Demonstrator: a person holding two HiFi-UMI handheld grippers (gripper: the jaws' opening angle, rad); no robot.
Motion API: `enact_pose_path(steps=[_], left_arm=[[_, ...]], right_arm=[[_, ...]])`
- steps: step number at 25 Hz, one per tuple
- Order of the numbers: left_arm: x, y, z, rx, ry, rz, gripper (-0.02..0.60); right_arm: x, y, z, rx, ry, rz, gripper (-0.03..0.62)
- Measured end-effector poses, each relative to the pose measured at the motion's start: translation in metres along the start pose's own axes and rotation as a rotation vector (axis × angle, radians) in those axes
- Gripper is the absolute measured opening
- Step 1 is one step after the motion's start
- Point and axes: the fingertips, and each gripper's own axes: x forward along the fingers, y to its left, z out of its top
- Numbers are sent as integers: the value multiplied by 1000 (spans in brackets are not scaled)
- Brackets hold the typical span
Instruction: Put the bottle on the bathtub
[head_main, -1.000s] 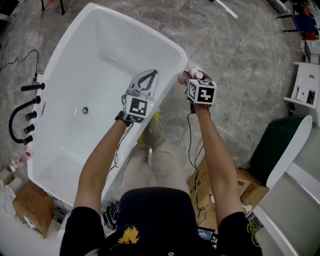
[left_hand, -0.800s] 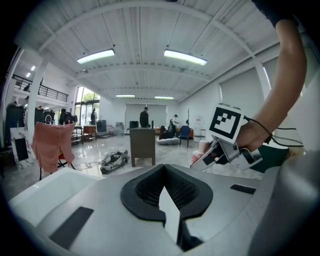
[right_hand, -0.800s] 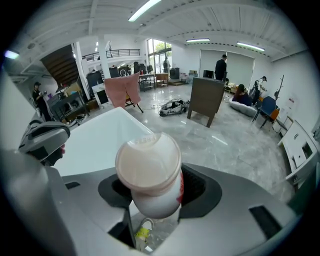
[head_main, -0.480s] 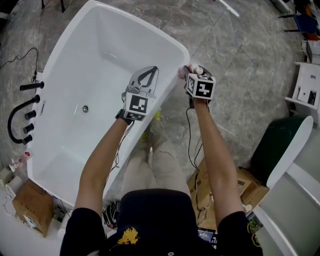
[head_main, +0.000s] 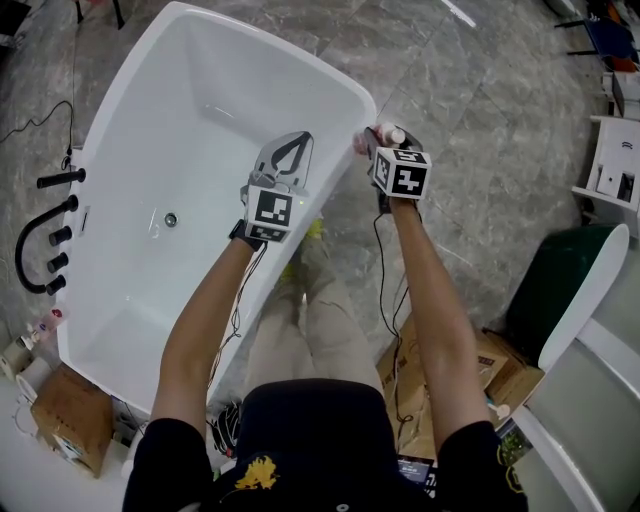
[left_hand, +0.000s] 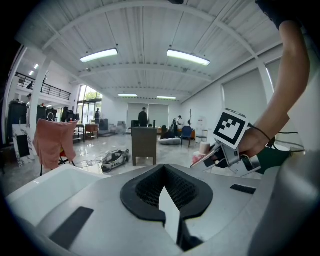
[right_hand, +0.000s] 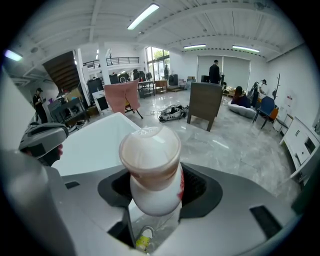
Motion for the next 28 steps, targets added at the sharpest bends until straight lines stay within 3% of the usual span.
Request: enact_pose_path(steps=[3, 6, 8, 11, 13, 16, 28], left_arm=[[1, -1, 0, 2, 1, -4, 18], [1, -2, 1, -2, 2, -8, 18], [2, -2, 2, -2, 1, -9, 18], [3, -1, 2, -1, 1, -10, 18], [4, -2, 1, 1, 3, -12, 18], [4, -3, -1, 0, 5, -15, 18], [1, 0, -5, 8, 11, -18, 18]], right_arm=[[3, 1, -4, -34, 35, -9, 232], [5, 2, -11, -19, 65, 15, 309], [5, 0, -15, 0, 76, 18, 324], [4, -5, -19, 19, 80, 13, 319], [4, -9, -20, 45, 88, 12, 225], [6, -11, -15, 70, 103, 4, 222], [17, 6, 0, -11, 80, 6, 224]])
